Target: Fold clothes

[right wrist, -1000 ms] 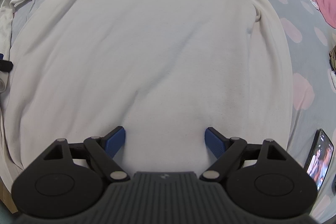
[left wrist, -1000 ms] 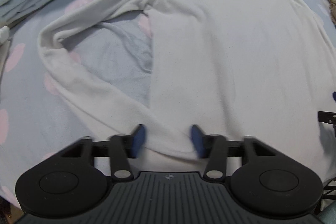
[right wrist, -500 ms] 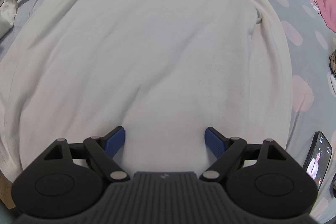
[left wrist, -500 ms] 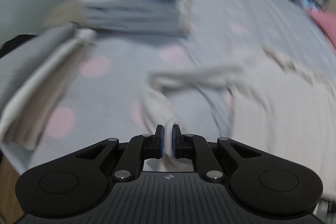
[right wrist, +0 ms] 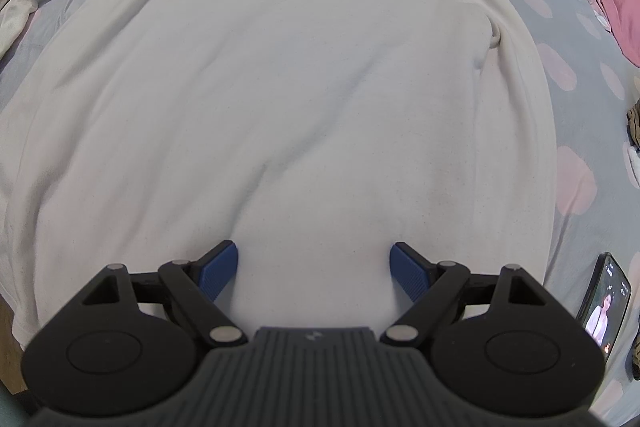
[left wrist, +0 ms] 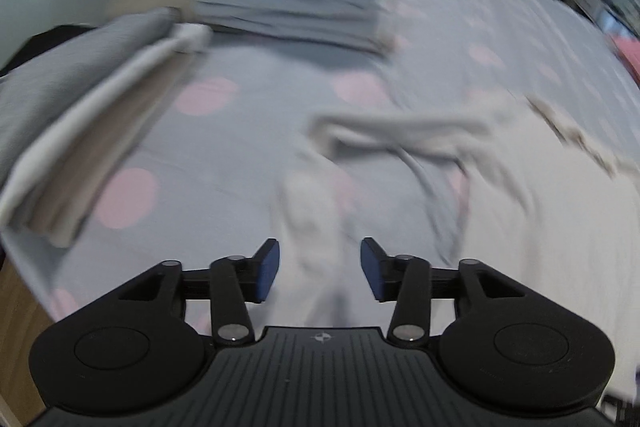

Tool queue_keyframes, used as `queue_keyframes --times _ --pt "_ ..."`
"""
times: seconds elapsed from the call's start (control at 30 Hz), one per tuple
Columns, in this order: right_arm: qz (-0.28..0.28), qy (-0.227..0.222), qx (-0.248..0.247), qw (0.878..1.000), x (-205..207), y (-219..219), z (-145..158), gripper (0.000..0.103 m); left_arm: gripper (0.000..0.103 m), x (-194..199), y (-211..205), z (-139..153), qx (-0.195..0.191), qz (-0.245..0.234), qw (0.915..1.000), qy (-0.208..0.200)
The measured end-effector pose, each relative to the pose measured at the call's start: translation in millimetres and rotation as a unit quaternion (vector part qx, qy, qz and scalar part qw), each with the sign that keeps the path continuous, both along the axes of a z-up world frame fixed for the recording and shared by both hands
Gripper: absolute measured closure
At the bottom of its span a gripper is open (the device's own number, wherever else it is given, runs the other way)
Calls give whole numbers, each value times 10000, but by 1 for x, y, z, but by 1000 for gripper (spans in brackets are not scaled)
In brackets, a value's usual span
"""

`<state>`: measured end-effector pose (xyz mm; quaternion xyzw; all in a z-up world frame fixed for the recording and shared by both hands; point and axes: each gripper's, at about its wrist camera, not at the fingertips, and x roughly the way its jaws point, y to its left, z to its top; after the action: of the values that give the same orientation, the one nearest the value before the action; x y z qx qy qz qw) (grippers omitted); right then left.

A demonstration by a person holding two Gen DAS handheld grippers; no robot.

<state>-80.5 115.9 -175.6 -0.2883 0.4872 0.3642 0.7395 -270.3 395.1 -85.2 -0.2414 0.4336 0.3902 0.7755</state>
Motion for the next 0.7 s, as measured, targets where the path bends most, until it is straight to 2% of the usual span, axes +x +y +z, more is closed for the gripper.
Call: queue_keyframes --times 0.13,0.33,0.47,0.53,0.7 --pt "24 62 -60 10000 -2 -1 1 17 60 21 -28 -12 7 -804 9965 237" --pt "-94 162 56 9998 13 -15 19 19 60 48 -54 -18 115 -1574 9864 470" --pt "-623 80 259 9977 42 -39 38 20 58 58 -59 -18 176 -1725 9837 482" --pt "-986 58 321 9946 62 -56 45 27 57 62 -59 -20 146 -1739 9834 497" --pt "-1721 176 398 9841 109 -85 51 34 57 73 -59 -23 111 -1777 9827 517"
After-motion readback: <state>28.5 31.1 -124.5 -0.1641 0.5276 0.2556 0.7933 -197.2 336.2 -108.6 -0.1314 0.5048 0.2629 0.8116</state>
